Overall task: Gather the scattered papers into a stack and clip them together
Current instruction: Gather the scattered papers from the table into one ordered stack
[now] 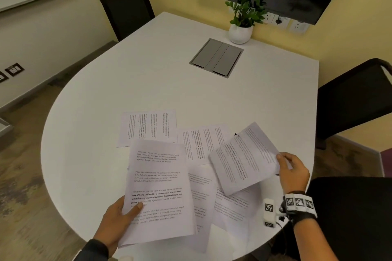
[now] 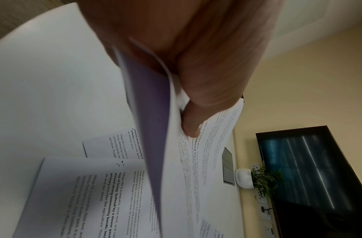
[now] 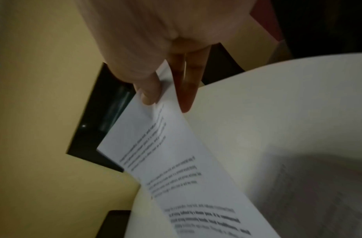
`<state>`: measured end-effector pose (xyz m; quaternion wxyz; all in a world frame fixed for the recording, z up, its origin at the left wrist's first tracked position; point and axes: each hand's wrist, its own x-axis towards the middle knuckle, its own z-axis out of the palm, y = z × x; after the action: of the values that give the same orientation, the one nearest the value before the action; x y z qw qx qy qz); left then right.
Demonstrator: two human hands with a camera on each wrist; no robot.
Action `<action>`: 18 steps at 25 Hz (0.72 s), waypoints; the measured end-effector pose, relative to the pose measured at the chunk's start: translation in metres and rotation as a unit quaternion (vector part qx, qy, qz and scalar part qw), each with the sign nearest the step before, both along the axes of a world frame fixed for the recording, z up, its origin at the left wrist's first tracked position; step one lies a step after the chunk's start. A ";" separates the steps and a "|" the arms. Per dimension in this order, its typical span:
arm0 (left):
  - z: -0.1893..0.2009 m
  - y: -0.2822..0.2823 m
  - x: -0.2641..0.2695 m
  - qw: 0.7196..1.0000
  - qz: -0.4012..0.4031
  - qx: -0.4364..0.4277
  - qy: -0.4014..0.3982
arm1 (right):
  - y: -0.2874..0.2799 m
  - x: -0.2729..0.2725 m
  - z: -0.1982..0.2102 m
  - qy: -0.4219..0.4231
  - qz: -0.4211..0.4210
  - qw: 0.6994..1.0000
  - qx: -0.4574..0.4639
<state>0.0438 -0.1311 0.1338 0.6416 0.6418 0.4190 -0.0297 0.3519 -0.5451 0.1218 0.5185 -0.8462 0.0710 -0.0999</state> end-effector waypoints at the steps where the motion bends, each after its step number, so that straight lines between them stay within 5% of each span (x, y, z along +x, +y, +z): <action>1: -0.001 0.001 0.001 1.000 -0.001 -0.006 -0.006 | -0.001 0.000 0.017 -0.017 0.019 1.000 -0.005; 11: 0.002 -0.007 0.014 0.994 -0.067 -0.059 -0.059 | 0.031 0.010 0.146 -0.068 0.218 0.973 0.044; 18: 0.018 -0.019 0.018 0.980 -0.139 -0.100 -0.099 | 0.112 -0.003 0.140 0.056 0.313 0.947 0.051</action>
<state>0.0619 -0.1501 0.1517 0.7307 0.6259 0.2550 -0.0966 0.3492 -0.4326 0.2618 0.5615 -0.8025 -0.1632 0.1184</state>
